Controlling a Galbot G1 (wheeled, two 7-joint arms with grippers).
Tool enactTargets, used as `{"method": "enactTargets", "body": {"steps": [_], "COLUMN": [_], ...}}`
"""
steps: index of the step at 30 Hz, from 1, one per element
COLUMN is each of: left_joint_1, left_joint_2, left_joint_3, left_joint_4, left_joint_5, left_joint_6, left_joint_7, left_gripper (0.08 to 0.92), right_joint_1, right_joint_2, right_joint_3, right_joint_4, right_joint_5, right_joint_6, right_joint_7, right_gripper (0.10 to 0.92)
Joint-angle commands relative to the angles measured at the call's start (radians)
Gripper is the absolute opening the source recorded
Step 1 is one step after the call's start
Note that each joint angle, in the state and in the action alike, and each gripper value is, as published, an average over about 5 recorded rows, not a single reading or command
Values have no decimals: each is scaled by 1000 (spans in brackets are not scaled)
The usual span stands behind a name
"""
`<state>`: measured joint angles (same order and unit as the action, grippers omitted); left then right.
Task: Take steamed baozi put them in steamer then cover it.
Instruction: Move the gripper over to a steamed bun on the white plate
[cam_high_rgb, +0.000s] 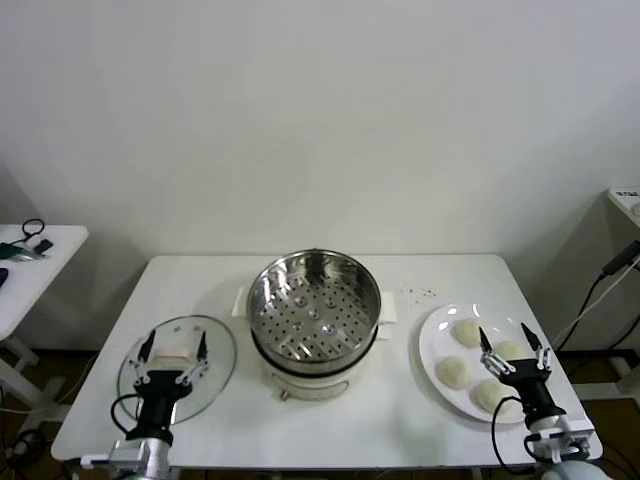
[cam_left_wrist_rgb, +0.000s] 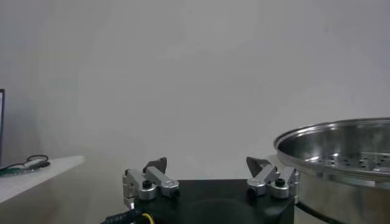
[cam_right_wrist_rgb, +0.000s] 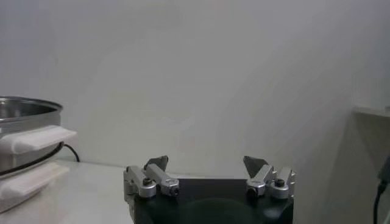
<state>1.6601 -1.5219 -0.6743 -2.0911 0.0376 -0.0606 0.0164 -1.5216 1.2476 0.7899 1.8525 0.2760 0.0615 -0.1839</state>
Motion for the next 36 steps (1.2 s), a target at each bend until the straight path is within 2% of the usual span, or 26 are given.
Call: {"method": "enactTargets", "body": {"steps": [1, 9, 11, 17, 26, 32, 36], "left_joint_1": [-1, 4, 8, 25, 50, 50, 52], "left_joint_2": [2, 19, 22, 28, 47, 54, 53], "left_joint_3": [2, 14, 15, 15, 14, 14, 14], "left_joint_4": [1, -6, -7, -10, -9, -12, -12], "left_joint_5": [5, 16, 18, 11, -10, -11, -10], "left_joint_6": [0, 11, 10, 3, 21, 26, 31], "left_joint_7": [-17, -47, -48, -55, -78, -83, -88], "left_gripper": [823, 823, 823, 823, 823, 823, 823], "right_joint_1": [35, 178, 233, 421, 732, 1101, 1353], "right_joint_2": [-73, -380, -457, -679, -855, -866, -819], "right_joint_3": [5, -57, -104, -267, -647, -1055, -1351], "right_joint_4": [-15, -131, -173, -330, -445, -532, -605], "right_joint_5": [-13, -137, -161, -273, -350, -363, -403], "right_joint_6": [-58, -249, -266, -243, -218, -205, -179], "right_joint_7": [-56, -332, -399, -743, -841, -896, -944], "right_gripper": [823, 823, 823, 823, 823, 823, 823]}}
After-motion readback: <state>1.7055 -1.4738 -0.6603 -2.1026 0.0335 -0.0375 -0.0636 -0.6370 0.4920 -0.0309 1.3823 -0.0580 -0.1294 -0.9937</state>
